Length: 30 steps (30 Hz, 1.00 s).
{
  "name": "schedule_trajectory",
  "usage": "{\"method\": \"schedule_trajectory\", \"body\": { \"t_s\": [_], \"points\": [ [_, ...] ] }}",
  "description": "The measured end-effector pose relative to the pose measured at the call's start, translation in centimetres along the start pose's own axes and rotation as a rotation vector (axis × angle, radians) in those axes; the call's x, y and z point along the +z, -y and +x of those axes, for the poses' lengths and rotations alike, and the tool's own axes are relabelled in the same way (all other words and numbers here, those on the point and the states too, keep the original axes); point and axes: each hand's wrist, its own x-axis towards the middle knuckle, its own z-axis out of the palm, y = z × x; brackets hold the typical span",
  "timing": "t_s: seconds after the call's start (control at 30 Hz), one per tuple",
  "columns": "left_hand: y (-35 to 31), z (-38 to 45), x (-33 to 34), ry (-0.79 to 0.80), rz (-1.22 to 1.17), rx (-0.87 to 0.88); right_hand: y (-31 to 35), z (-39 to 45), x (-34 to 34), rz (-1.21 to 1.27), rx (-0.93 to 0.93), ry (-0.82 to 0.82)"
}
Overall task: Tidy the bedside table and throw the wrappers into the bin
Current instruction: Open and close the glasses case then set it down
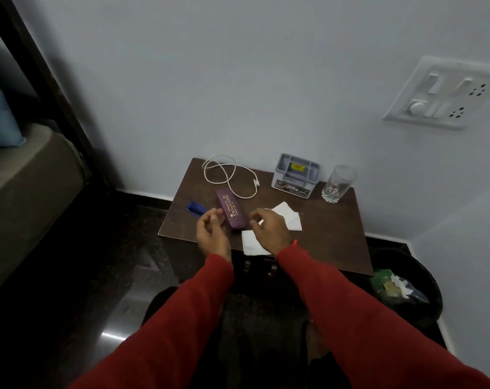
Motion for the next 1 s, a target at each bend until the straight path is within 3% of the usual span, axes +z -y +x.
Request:
{"method": "schedule_trajectory", "body": {
  "t_s": [0.23, 0.4, 0.6, 0.77, 0.9, 1.0],
  "points": [
    [0.7, 3.3, -0.3, -0.088, -0.032, -0.205, -0.7, 3.6, 3.9, -0.054, 0.116, 0.126],
    [0.1, 4.0, -0.1, -0.056, 0.005, -0.203, -0.9, 5.2, 6.0, -0.107, 0.148, 0.3],
    [-0.3, 3.7, 0.3, 0.015, 0.075, -0.067, 0.0, 5.4, 6.6, -0.074, 0.132, 0.143],
    [-1.2, 4.6, 0.0, 0.113, 0.074, -0.171, 1.3, 3.8, 3.4, 0.172, 0.082, -0.024],
    [-2.0, 3.9, 0.6, 0.278, -0.049, -0.291, 2.2, 2.0, 2.0, 0.277, -0.059, 0.021],
    [-2.4, 3.5, 1.0, 0.281, -0.143, -0.285, 3.0, 1.0, 1.7, 0.328, -0.072, 0.074]
  ]
}}
